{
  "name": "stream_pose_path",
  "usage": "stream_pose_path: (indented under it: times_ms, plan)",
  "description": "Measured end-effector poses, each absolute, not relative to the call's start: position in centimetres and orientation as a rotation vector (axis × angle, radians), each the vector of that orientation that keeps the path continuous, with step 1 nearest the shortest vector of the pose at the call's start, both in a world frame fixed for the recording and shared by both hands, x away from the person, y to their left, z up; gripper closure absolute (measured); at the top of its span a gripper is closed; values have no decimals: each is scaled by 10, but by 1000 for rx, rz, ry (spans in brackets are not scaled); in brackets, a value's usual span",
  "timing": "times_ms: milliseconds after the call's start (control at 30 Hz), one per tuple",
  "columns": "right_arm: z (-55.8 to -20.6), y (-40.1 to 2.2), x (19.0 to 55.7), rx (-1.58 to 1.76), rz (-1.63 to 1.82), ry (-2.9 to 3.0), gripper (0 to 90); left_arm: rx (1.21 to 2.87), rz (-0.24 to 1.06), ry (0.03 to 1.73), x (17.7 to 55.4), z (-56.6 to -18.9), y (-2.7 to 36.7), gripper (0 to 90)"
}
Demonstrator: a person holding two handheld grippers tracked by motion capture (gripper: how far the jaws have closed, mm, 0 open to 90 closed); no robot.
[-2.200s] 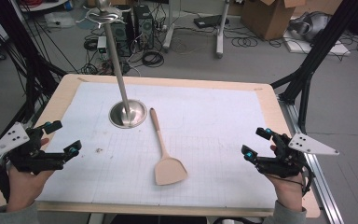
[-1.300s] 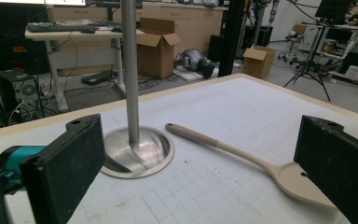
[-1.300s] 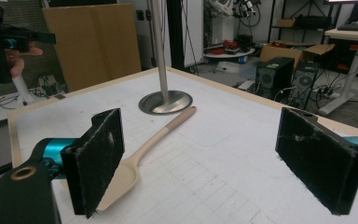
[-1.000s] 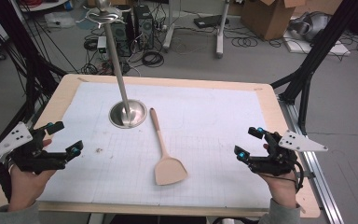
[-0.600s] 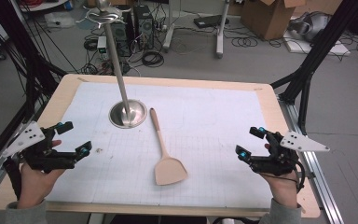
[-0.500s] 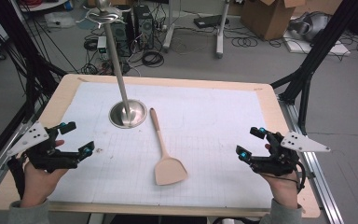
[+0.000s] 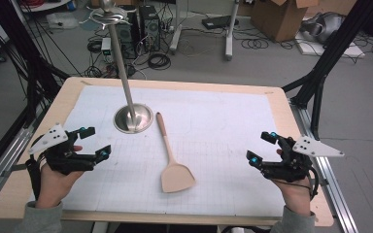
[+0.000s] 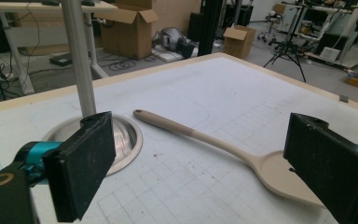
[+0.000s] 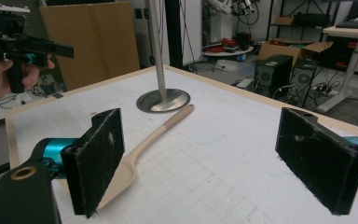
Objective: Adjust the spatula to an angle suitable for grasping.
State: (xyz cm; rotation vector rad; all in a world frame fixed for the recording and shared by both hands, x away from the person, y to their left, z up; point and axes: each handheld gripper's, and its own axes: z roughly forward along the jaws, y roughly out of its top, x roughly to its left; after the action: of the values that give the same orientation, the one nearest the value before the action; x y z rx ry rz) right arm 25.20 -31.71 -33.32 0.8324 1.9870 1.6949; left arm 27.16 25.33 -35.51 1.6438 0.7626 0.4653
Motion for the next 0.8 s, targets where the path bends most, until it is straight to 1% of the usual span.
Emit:
stream_pose_path:
  times_ms: [67, 133, 233, 400, 433, 533, 600, 800]
  plan:
    - [-333, -317, 253, 837, 1691, 1992, 144, 1655, 466, 766, 275, -357, 251, 119]
    - [-333, -317, 254, 834, 1693, 1990, 144, 1674, 479, 775, 278, -359, 247, 157]
    - [-332, -317, 256, 835, 1691, 1989, 145, 1684, 445, 771, 283, -362, 243, 187]
    - [-333, -316, 260, 836, 1682, 1998, 144, 1724, 408, 770, 287, -365, 237, 299]
    - [-333, -315, 260, 835, 1682, 1999, 145, 1731, 391, 770, 288, -365, 236, 336]
    - [-333, -314, 260, 836, 1680, 2009, 144, 1752, 355, 783, 290, -366, 234, 407]
    - [-334, -314, 260, 831, 1675, 2011, 144, 1764, 329, 783, 291, -368, 232, 436]
    - [-334, -314, 259, 831, 1677, 2012, 144, 1817, 340, 761, 291, -372, 226, 591]
